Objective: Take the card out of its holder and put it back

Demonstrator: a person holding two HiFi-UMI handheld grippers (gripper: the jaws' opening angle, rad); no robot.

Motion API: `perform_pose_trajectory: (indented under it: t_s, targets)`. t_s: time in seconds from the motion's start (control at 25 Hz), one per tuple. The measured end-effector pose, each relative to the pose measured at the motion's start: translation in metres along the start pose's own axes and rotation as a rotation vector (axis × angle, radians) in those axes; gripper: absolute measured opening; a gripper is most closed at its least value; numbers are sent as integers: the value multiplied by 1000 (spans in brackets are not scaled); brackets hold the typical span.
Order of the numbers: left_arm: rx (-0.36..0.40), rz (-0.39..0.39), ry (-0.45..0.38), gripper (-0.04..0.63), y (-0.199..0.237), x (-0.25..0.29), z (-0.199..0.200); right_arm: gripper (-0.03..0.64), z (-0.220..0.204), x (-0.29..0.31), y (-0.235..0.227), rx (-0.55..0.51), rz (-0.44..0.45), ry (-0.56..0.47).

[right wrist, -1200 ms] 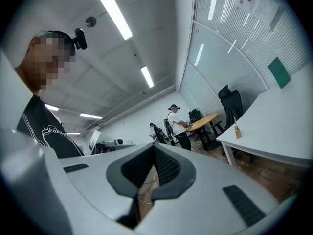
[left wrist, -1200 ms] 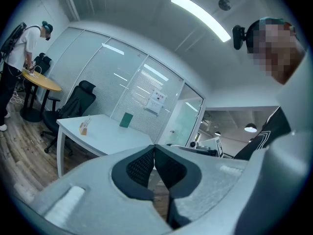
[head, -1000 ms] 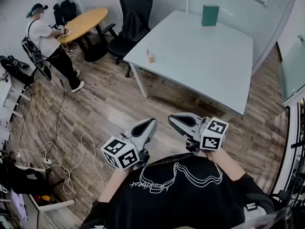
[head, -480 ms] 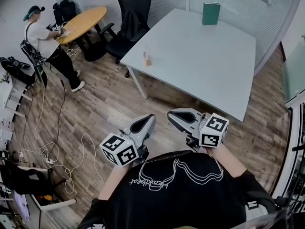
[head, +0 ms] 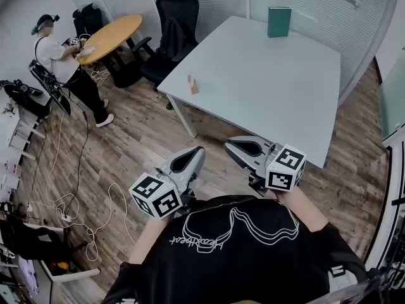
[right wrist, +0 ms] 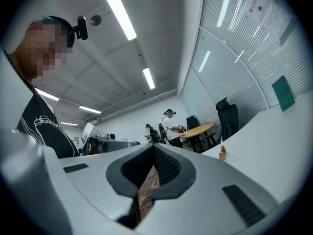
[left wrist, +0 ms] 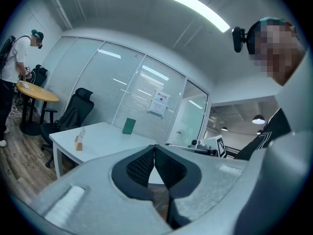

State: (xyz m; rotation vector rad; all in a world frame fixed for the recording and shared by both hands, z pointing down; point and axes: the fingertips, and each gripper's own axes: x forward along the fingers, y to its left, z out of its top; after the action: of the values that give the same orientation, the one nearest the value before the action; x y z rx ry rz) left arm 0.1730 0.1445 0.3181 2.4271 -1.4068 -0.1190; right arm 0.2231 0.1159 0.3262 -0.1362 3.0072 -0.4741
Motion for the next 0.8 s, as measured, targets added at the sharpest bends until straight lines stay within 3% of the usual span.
perform_pose_trajectory:
  t_s: [0.44, 0.8]
  targets:
    - [-27, -29, 14, 14, 60, 16, 10, 9, 5, 38, -49, 15, -78, 0]
    - [-59, -74, 46, 14, 166, 40, 45, 9, 9, 125, -112, 59, -133, -2]
